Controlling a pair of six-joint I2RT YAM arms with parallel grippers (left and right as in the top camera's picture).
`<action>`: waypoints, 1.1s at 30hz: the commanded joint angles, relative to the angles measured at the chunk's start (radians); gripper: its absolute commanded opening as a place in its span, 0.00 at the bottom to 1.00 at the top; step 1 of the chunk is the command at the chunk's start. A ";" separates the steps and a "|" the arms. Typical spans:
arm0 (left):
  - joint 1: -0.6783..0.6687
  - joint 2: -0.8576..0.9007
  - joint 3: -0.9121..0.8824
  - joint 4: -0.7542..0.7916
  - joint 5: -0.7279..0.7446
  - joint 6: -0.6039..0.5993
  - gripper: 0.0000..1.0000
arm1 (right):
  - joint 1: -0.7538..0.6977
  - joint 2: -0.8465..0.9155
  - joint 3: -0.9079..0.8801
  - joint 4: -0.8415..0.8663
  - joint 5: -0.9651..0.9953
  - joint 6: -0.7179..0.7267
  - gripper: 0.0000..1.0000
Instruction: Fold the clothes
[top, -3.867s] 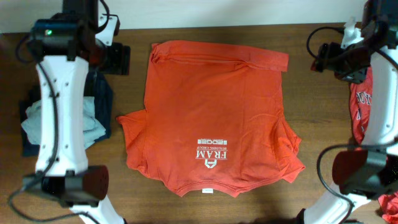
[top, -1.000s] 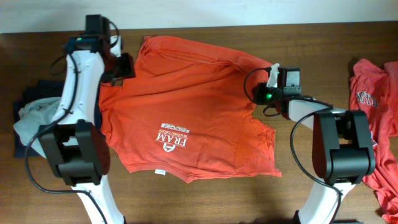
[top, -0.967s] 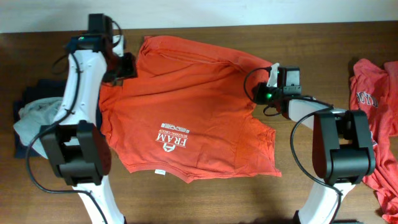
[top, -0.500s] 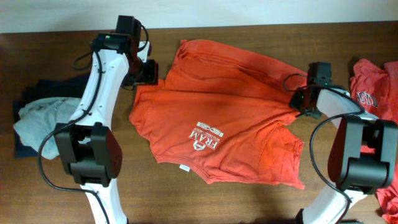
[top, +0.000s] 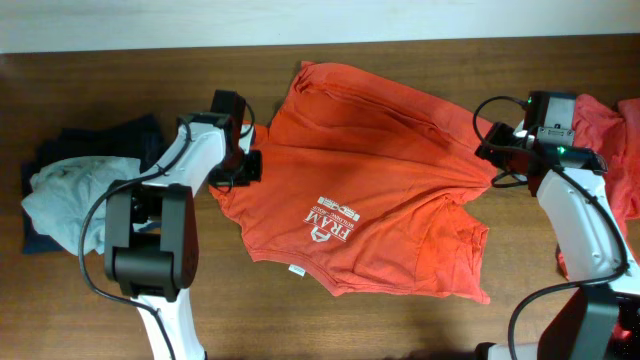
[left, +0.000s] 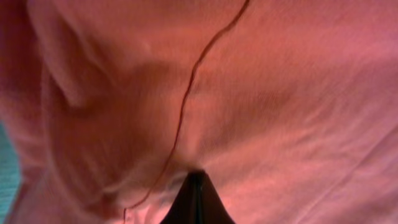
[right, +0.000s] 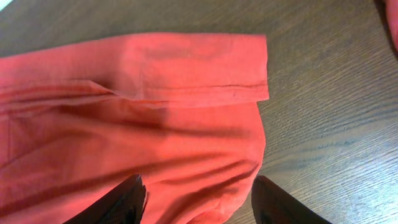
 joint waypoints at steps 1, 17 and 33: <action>0.001 -0.006 -0.068 0.089 -0.093 -0.029 0.01 | 0.000 -0.003 0.003 -0.020 -0.024 0.005 0.60; 0.159 0.340 0.546 0.055 -0.228 0.036 0.02 | 0.018 -0.003 0.003 -0.051 -0.092 -0.004 0.58; -0.010 0.341 1.210 -0.814 0.008 0.113 0.55 | 0.098 0.290 0.003 0.217 -0.260 -0.359 0.74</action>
